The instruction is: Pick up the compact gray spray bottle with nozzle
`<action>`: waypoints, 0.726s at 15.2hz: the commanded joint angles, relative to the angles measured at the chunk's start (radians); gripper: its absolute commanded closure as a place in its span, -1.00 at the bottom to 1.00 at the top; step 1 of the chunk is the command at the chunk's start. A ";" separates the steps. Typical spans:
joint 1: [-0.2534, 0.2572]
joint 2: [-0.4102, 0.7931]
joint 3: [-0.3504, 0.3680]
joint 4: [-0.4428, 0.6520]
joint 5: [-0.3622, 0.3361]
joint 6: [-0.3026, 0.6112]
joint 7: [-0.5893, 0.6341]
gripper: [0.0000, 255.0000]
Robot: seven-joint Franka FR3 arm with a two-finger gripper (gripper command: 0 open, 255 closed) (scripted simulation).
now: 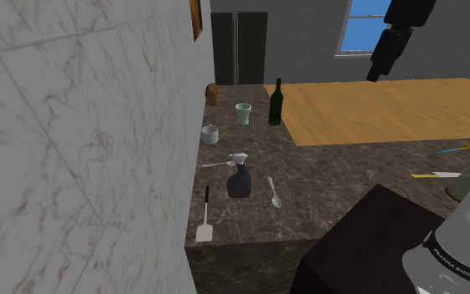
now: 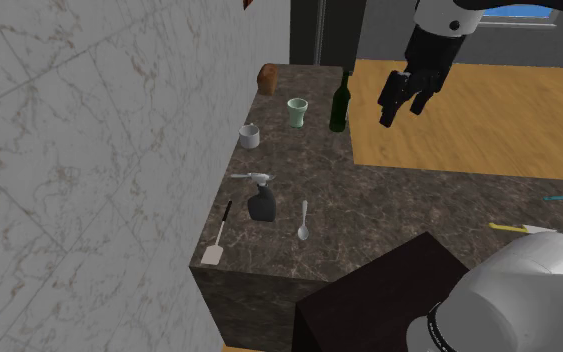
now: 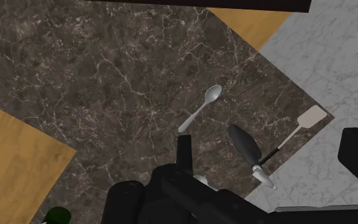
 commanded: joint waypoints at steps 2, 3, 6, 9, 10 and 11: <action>0.007 0.023 -0.002 -0.010 0.001 0.032 -0.014 -1.00; 0.014 0.047 -0.003 -0.020 0.001 0.064 -0.028 -1.00; 0.035 0.125 -0.007 -0.039 0.004 0.157 -0.069 -1.00; 0.056 0.212 -0.009 -0.047 0.009 0.247 -0.110 -1.00; 0.063 0.243 -0.010 -0.047 0.011 0.276 -0.124 -1.00; 0.070 0.274 -0.010 -0.045 0.014 0.305 -0.138 -1.00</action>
